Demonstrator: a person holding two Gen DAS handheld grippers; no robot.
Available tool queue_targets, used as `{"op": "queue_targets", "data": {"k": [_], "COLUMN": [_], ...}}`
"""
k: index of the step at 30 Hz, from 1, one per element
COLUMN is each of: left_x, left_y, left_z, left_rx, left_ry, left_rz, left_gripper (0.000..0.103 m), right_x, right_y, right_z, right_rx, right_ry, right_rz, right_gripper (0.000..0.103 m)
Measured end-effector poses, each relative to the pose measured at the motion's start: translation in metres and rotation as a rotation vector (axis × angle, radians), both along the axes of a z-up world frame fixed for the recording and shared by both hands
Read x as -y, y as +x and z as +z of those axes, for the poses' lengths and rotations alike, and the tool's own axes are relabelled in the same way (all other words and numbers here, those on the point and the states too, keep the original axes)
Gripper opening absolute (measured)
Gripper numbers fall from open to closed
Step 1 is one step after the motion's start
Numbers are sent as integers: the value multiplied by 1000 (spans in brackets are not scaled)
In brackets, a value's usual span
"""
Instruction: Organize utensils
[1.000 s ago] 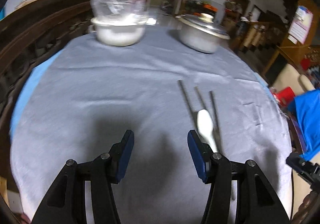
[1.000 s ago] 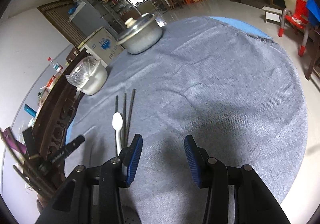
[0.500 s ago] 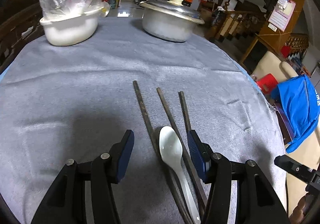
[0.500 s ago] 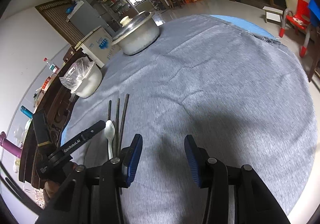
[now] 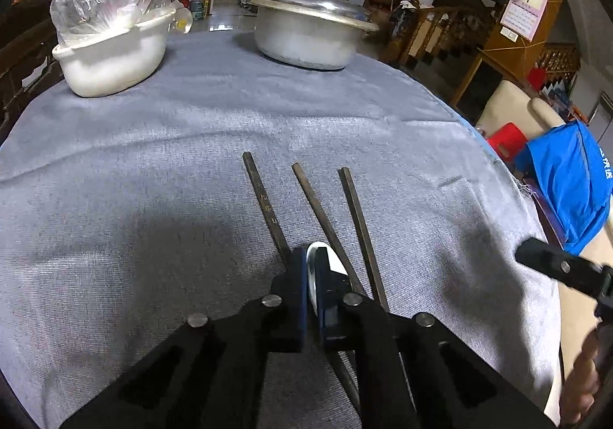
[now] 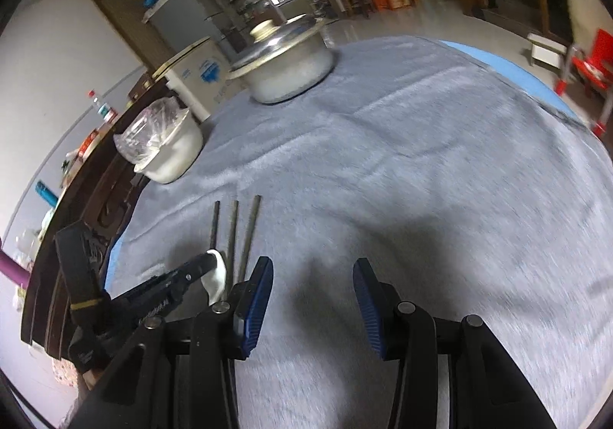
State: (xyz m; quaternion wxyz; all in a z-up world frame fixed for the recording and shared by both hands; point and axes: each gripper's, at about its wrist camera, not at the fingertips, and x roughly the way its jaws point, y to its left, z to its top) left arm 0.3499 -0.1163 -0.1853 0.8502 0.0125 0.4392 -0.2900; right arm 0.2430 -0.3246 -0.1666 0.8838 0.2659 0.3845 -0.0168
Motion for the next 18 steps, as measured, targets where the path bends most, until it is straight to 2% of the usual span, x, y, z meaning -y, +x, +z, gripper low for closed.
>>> {"op": "queue_targets", "data": {"k": [10, 14, 18], "left_x": [-30, -50, -66], "left_y": [-11, -9, -2], "left_z": [20, 29, 31], "left_rx": [65, 78, 83], "left_ry": [-57, -77, -52], "left_rz": [15, 53, 93], "left_gripper": [2, 2, 2], "right_x": [-33, -57, -83], "right_y": [88, 117, 146], "right_z": [-3, -1, -11], "right_rx": [6, -19, -120], "right_ry": [50, -4, -140], "right_rz": [213, 267, 310], "right_gripper": [45, 45, 45]}}
